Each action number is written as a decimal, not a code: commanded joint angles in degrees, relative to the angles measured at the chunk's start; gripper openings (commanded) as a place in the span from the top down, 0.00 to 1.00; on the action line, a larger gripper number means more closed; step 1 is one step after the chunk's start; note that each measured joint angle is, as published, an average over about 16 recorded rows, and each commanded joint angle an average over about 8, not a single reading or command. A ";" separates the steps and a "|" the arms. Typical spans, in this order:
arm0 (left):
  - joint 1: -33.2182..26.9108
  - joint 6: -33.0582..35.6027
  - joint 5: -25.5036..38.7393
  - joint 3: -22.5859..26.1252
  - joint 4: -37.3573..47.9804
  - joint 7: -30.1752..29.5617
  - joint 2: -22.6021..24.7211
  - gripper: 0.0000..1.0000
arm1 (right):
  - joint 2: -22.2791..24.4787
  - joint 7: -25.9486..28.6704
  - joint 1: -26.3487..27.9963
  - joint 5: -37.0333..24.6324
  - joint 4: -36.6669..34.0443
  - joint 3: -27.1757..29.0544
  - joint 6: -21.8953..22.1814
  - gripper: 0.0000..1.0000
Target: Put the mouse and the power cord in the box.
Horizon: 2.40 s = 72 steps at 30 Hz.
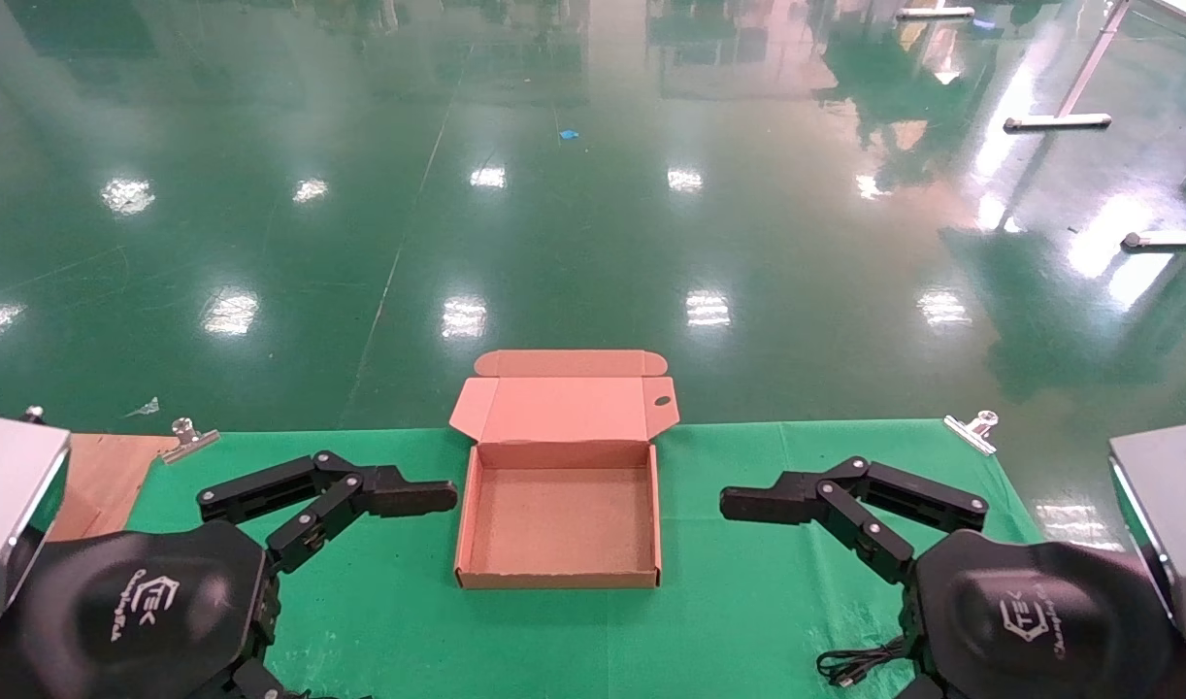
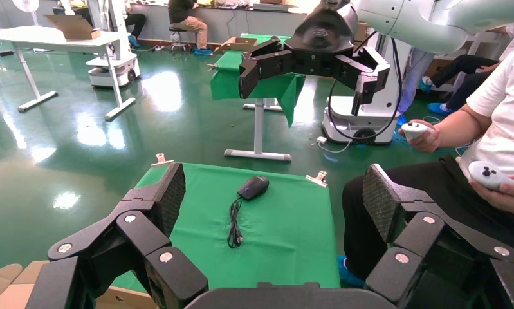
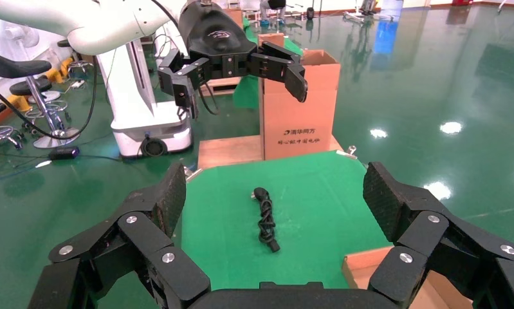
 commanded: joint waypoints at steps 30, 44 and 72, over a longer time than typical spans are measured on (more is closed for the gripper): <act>-23.35 2.62 50.05 26.39 24.87 11.54 10.10 0.00 | -14.35 -22.12 22.39 -61.64 -13.20 -23.87 1.22 0.00; -26.85 -5.71 61.64 32.18 44.63 20.30 20.50 0.00 | -24.11 -40.55 25.28 -67.86 -43.38 -26.34 14.71 0.00; -29.11 -10.83 61.86 32.05 61.08 31.92 25.47 1.00 | -31.75 -56.58 29.97 -66.30 -70.05 -25.40 22.69 1.00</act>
